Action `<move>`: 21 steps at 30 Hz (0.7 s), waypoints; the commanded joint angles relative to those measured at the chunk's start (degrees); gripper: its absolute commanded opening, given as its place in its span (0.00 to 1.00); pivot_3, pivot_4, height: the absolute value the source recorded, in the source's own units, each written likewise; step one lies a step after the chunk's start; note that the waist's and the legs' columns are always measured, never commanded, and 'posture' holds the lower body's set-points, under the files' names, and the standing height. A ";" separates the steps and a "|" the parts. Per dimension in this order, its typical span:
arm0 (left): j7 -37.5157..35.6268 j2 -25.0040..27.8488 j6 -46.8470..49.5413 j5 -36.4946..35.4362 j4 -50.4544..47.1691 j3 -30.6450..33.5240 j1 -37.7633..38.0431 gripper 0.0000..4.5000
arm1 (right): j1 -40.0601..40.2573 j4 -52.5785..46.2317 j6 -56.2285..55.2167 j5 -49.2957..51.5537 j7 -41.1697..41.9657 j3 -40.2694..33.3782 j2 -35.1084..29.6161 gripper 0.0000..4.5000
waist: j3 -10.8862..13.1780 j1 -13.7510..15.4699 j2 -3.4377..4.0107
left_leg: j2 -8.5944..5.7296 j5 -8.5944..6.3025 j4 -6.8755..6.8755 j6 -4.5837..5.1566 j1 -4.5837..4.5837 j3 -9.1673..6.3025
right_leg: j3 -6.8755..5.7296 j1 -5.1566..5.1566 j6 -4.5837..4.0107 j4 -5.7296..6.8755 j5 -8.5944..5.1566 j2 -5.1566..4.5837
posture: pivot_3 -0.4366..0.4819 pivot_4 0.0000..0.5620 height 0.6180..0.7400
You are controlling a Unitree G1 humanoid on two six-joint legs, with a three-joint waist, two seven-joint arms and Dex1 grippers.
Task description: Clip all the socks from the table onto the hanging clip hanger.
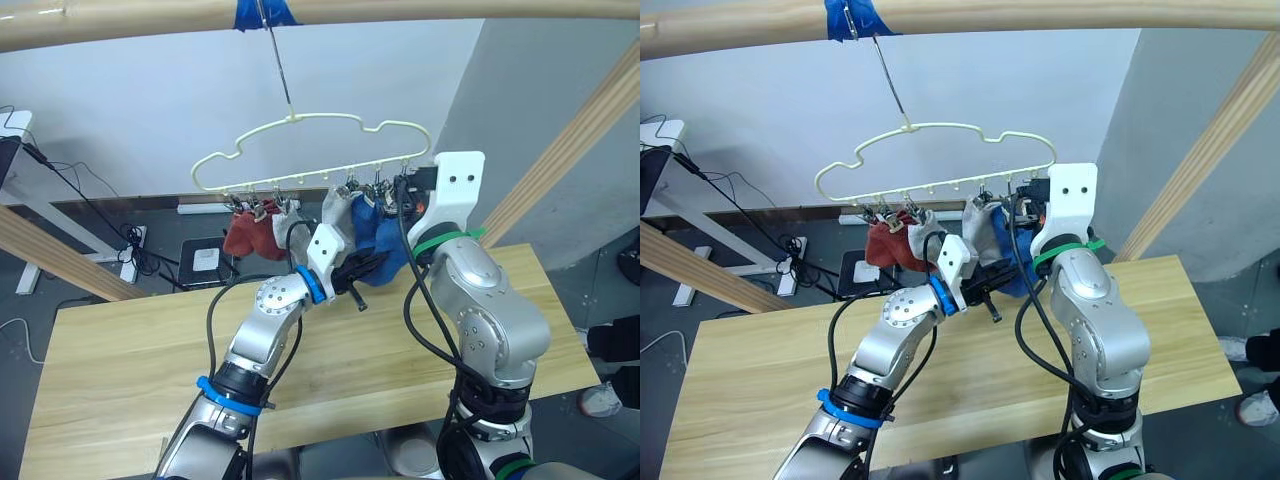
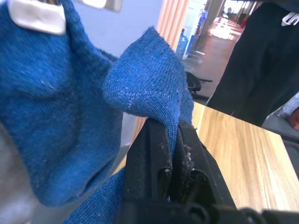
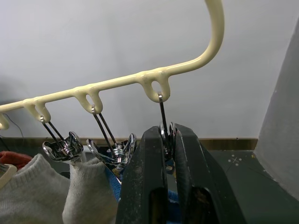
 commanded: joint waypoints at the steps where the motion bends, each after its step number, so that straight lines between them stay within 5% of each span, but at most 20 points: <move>1: 0.70 -1.30 -0.69 -0.47 -1.14 0.41 -0.62 0.00 | -0.59 -2.87 -0.37 -0.12 -0.48 0.08 0.01 0.00 | 0.00 -0.10 0.00 | 0.00 0.00 0.00 0.00 0.00 0.00 | 0.01 0.00 0.00 0.01 0.00 -0.01 | 0.11 0.51 1.00; 21: 5.28 -6.02 4.50 -3.49 -2.33 3.64 -1.43 0.00 | -0.31 -2.70 -0.23 -0.11 -0.26 0.39 -0.48 0.00 | 0.00 -0.43 -0.01 | -0.02 0.00 0.02 0.00 0.00 0.01 | -0.02 0.03 0.01 0.01 0.00 -0.01 | 0.12 0.52 1.00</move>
